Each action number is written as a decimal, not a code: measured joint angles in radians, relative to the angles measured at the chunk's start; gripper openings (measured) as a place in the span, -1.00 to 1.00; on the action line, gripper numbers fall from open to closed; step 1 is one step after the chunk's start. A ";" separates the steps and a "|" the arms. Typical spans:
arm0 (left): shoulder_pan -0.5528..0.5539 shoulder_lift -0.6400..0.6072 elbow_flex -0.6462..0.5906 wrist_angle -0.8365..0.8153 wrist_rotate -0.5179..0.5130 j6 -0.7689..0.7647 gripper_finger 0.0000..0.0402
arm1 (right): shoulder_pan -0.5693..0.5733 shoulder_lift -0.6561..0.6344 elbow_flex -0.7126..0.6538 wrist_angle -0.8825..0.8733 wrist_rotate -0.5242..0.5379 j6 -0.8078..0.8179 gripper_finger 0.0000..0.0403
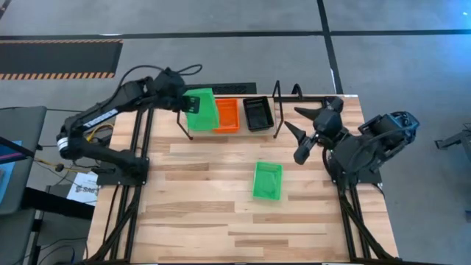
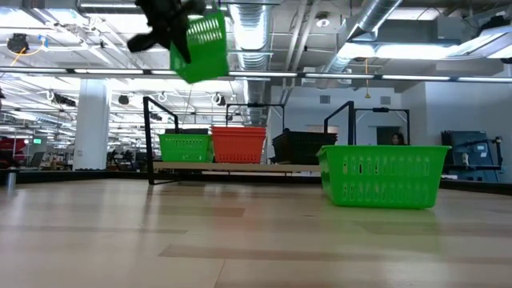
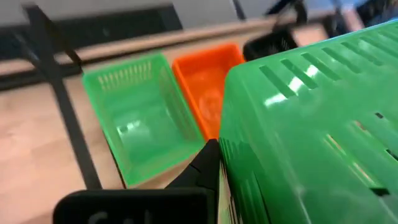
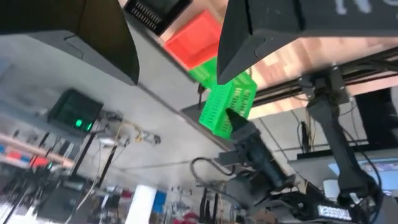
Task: Stack baskets on shelf by color
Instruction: Stack the right green bin on top of the green bin on the shelf
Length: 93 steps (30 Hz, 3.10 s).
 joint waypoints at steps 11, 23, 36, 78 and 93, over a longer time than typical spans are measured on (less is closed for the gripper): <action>0.185 0.201 0.005 -0.134 0.207 0.197 -1.00 | -0.003 0.008 -0.059 -0.165 -0.055 0.308 0.17; 0.260 0.349 0.086 -0.182 0.196 0.276 -1.00 | -0.018 0.018 -0.060 -0.179 -0.089 0.342 0.17; 0.278 0.358 0.087 -0.200 0.140 0.271 -1.00 | -0.018 0.018 -0.060 -0.180 -0.088 0.341 0.17; 0.250 0.503 0.096 -0.103 0.184 0.243 -1.00 | -0.018 0.018 -0.059 -0.224 -0.095 0.339 0.17; 0.250 0.503 0.118 -0.110 0.156 0.310 -0.48 | -0.018 0.018 -0.059 -0.229 -0.107 0.337 0.17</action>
